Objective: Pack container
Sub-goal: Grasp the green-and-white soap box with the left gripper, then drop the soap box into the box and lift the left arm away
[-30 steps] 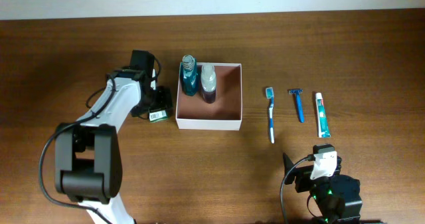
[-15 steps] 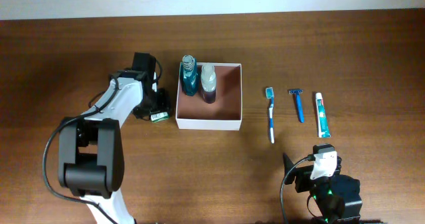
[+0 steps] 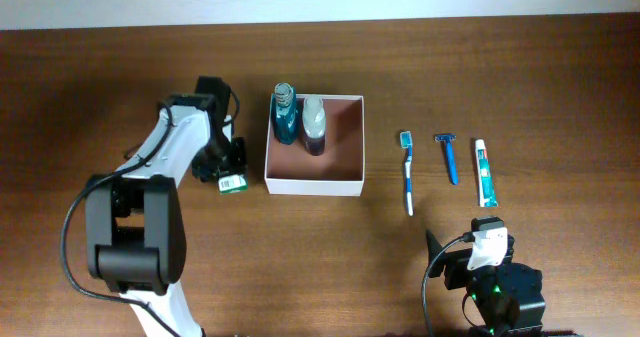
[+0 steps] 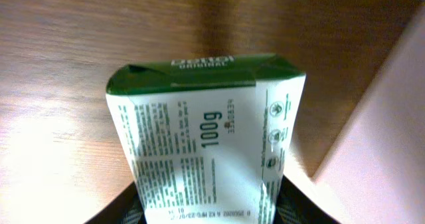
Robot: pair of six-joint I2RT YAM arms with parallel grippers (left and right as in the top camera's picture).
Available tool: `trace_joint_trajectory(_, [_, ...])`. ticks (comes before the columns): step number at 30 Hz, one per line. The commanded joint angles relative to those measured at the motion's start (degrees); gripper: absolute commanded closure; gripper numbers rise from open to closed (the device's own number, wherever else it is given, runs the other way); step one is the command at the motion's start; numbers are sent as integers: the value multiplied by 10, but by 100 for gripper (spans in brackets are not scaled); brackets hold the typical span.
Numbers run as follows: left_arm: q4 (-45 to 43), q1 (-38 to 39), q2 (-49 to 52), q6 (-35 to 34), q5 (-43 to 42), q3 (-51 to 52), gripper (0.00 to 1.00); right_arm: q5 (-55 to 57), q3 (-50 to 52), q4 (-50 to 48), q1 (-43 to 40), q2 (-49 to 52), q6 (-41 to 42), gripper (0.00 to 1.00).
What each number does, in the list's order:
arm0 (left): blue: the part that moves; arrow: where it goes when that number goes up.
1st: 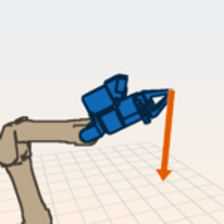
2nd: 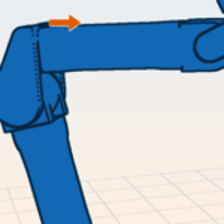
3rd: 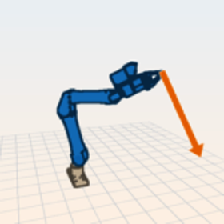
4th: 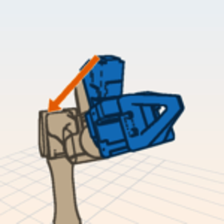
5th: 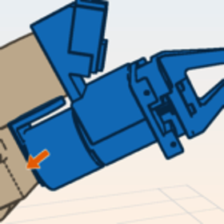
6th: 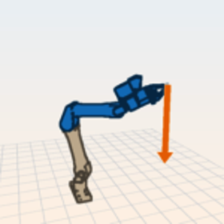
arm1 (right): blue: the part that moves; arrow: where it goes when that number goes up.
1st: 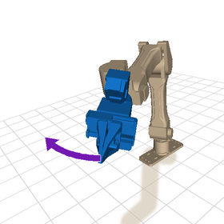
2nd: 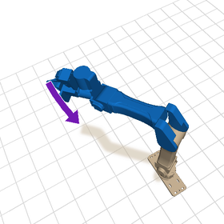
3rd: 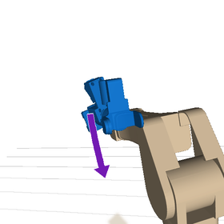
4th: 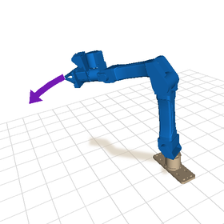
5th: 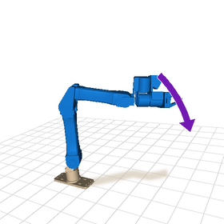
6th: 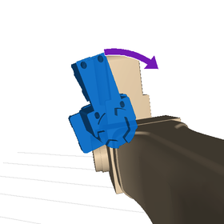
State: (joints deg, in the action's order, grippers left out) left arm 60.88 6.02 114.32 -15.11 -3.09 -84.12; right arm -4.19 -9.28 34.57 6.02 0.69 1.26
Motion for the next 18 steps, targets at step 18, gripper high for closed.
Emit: trace_joint_trajectory(18, [-18, 264, -147, 16, 28, -112, 78, -3, 3, -1, -4, -5, -2, 1])
